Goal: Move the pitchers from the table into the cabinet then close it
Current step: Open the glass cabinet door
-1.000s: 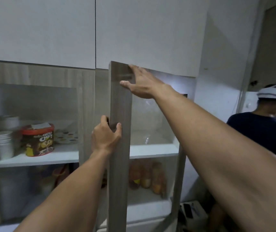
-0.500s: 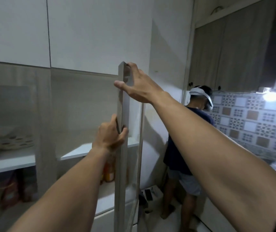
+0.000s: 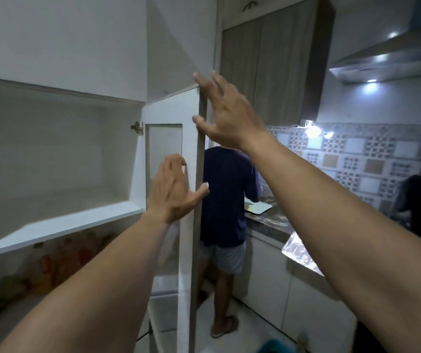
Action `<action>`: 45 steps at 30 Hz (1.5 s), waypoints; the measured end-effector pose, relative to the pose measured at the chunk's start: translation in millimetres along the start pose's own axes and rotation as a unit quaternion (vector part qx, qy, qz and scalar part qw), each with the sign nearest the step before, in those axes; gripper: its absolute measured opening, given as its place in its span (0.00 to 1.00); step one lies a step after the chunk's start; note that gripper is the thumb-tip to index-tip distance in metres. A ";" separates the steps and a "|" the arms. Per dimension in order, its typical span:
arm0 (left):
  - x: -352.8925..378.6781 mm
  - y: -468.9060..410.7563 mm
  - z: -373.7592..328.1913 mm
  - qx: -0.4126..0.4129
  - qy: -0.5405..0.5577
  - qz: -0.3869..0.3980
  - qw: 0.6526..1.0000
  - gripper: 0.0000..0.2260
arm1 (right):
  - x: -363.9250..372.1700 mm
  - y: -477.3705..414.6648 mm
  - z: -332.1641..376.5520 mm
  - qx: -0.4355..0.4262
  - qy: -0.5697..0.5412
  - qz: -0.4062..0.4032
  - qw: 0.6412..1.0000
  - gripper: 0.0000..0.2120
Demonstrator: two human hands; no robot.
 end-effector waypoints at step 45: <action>258.2 -118.7 -63.0 -0.002 -0.071 0.117 0.991 0.39 | 105.2 8.1 -237.1 0.062 0.161 0.109 0.979 0.31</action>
Point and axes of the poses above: each hand's wrist, its own y-axis away from the middle knuckle, its own x-axis out of the palm, z = x × y, the point moved 9 cm from there along -y, towards the middle knuckle, and after that the axes turned 6 degrees about y, right-handed, at the moved point
